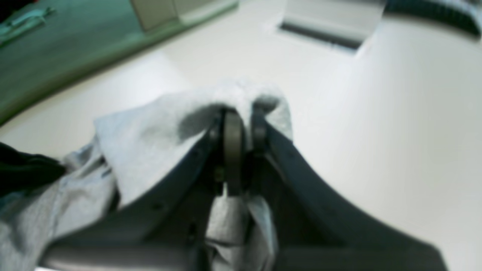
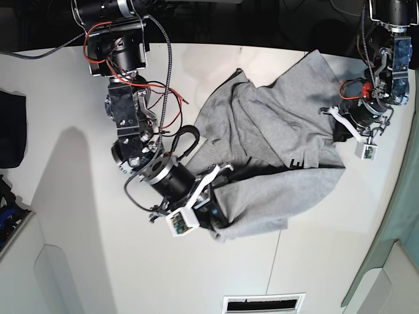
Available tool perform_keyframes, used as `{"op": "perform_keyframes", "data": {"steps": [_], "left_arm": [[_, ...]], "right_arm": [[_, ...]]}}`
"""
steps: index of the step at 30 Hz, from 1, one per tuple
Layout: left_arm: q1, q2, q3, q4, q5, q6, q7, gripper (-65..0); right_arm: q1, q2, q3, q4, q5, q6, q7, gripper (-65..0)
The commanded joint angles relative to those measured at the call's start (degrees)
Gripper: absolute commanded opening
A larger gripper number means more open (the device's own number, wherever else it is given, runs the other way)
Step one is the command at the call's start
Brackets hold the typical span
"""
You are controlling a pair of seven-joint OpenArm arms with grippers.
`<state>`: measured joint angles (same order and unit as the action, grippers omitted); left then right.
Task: Layout the t-shirt on the table in an organized manner, then fold the t-shirt properly
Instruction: 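Lift the t-shirt with both grippers and stretch it apart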
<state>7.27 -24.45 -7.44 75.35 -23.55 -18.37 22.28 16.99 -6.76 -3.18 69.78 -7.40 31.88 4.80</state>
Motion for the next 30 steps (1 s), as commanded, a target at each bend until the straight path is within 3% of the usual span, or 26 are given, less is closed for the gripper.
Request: {"op": "perform_keyframes", "data": {"steps": [1, 8, 12, 16, 20, 22, 26, 30], "left_arm": [[-2.05, -2.19, -0.39, 0.81, -0.37, 0.46, -1.46, -65.0], [-11.58, -11.45, -0.39, 0.81, 1.95, 2.80, -1.46, -65.0], [-18.49, -16.24, -0.39, 0.81, 1.44, 2.84, -0.48, -65.0], [-25.18, -20.26, -0.39, 0.83, -1.62, 5.92, 0.68, -65.0], [-29.33, -23.23, -0.39, 1.97, -3.80, 5.92, 1.07, -65.0], [-29.49, -24.41, -0.39, 4.90, -4.94, 5.86, 1.84, -65.0], [-27.98, -24.94, -0.39, 13.31, -4.98, 5.33, 8.94, -65.0], [-20.81, -24.98, -0.96, 21.16, -4.92, 5.29, 12.92, -65.0]], "right_arm": [[1.55, 0.81, 0.09, 4.02, 2.43, 0.07, 0.04, -65.0], [1.55, 8.59, 1.77, 22.84, 10.71, -0.04, -18.53, -65.0], [1.64, 12.26, 6.99, 26.12, 14.93, -0.15, -19.52, -65.0], [1.70, 13.92, 14.21, 26.12, 19.93, -0.13, -19.32, -65.0], [1.70, 15.43, 18.53, 26.12, 24.00, 0.17, -19.34, -65.0], [1.64, 16.41, 19.19, 26.12, 24.59, 0.63, -19.41, -65.0], [1.20, 17.22, 19.19, 26.12, 24.68, 0.94, -20.15, -65.0], [-2.34, 17.22, 19.21, 26.14, 27.85, 0.94, -22.93, -65.0]]}}
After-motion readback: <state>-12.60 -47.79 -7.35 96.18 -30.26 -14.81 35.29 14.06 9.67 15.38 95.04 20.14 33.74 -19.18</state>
